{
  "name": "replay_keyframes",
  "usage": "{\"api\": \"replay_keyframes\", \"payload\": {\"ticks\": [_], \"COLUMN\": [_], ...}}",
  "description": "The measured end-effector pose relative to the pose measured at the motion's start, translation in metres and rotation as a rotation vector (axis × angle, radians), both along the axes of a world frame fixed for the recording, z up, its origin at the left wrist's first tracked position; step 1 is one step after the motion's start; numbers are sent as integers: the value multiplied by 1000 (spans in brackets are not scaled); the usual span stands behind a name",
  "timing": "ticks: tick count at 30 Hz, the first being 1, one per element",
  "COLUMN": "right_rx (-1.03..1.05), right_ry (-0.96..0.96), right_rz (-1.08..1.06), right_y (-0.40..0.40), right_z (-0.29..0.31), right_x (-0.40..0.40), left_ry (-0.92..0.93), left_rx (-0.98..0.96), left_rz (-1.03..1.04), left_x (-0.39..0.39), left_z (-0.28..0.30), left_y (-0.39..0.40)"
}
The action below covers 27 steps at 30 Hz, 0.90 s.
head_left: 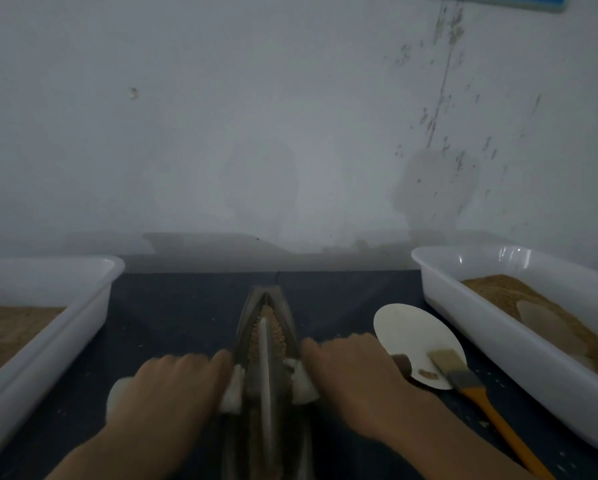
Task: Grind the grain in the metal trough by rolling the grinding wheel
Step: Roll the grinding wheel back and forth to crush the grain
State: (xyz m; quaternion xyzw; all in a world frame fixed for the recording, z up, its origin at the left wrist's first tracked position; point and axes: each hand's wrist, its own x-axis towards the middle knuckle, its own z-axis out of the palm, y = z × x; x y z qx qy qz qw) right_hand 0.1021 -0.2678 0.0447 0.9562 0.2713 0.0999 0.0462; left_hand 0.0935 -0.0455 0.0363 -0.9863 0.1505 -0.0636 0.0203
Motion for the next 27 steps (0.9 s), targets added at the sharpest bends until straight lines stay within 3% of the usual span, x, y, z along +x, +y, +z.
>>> {"api": "replay_keyframes", "payload": {"ticks": [4, 7, 13, 18, 27], "right_rx": [52, -31, 24, 20, -52], "right_ry": [104, 31, -90, -162, -240], "right_rz": [-89, -27, -33, -56, 40], "right_y": [-1, 3, 3, 3, -9], "right_z": [-5, -6, -10, -13, -11], "right_x": [-21, -14, 32, 54, -23], "left_ry": [43, 14, -123, -170, -172], "left_rx": [-23, -4, 77, 31, 65], "left_rz": [-51, -52, 32, 4, -20], "left_x": [-19, -21, 21, 39, -32], "left_z": [-6, -4, -1, -2, -7], "left_y": [6, 3, -5, -3, 4]}}
